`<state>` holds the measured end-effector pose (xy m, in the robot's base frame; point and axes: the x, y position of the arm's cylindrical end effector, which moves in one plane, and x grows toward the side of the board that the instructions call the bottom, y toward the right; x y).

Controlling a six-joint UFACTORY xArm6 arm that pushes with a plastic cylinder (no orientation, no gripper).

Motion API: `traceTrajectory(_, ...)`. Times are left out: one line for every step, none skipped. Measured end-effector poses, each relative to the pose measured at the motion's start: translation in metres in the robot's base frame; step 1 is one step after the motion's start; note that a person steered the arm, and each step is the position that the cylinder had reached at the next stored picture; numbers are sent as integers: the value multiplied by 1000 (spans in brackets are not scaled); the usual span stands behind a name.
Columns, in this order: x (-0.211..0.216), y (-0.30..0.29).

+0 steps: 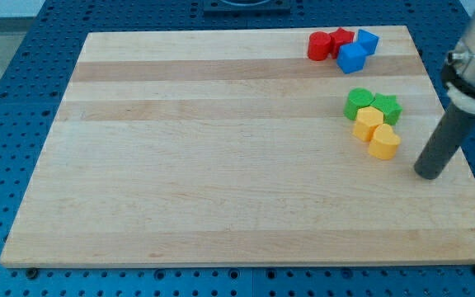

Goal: Move the green circle to the top left side

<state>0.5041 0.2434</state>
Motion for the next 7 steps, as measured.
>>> traceTrajectory(-34,5)
traceTrajectory(-69,6)
traceTrajectory(-97,15)
traceTrajectory(-119,9)
traceTrajectory(-126,-18)
traceTrajectory(-126,-35)
traceTrajectory(-126,-53)
